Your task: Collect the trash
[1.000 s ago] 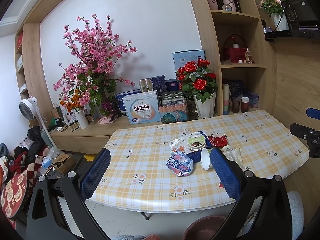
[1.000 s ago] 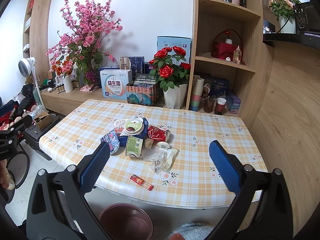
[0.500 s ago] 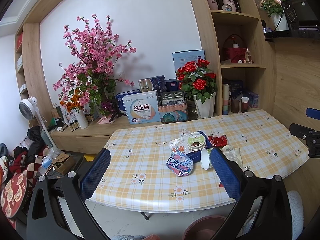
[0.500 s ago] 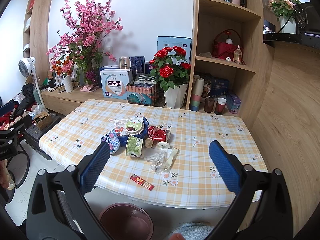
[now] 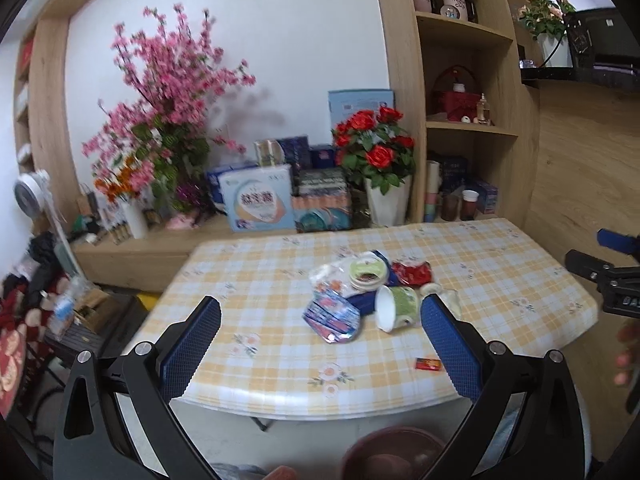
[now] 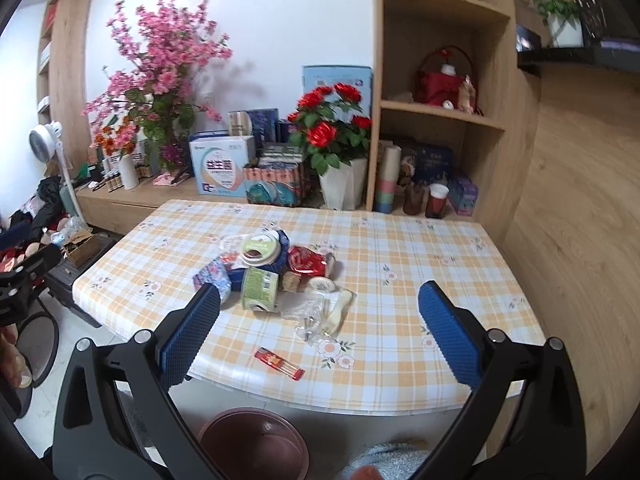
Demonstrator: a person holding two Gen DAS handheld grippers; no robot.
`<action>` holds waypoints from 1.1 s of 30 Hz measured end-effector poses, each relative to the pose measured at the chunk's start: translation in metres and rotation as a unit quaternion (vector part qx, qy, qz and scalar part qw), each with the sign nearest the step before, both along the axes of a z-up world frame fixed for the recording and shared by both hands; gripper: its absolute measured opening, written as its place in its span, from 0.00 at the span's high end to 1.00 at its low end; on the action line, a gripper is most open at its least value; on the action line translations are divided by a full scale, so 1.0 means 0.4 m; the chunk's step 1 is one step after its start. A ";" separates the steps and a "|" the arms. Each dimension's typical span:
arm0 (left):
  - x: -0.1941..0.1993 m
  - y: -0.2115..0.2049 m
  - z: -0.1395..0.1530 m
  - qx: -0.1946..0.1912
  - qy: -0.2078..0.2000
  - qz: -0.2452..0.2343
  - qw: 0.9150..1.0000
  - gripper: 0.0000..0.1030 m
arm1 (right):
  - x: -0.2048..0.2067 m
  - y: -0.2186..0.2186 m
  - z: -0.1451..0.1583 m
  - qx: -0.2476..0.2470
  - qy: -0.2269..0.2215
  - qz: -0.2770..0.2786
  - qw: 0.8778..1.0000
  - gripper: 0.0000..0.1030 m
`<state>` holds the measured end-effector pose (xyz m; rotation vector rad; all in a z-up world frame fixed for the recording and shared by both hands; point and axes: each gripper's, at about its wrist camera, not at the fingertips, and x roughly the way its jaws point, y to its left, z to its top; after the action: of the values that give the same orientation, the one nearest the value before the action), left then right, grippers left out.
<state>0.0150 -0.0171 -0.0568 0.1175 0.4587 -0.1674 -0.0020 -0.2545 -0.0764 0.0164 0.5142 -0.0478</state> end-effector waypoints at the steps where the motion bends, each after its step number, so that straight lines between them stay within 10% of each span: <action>1: 0.008 0.006 -0.008 -0.007 0.005 -0.003 1.000 0.05 | 0.010 -0.010 -0.016 0.004 0.004 -0.005 1.000 0.05; 11: 0.102 0.019 -0.135 -0.012 0.053 -0.010 0.998 0.05 | 0.127 -0.035 -0.218 0.034 0.083 0.028 0.996 0.05; 18: 0.193 0.047 -0.230 -0.008 0.081 -0.006 0.997 0.05 | 0.231 0.008 -0.375 -0.052 0.170 0.034 0.983 0.07; 33: 0.301 0.101 -0.374 0.008 0.155 0.047 0.987 0.05 | 0.394 0.109 -0.580 -0.020 0.264 0.172 0.949 0.40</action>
<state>0.1353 0.0232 -0.2063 0.0858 0.7744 -0.0886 0.1557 -0.2108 -0.3083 -0.1293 1.0453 0.2871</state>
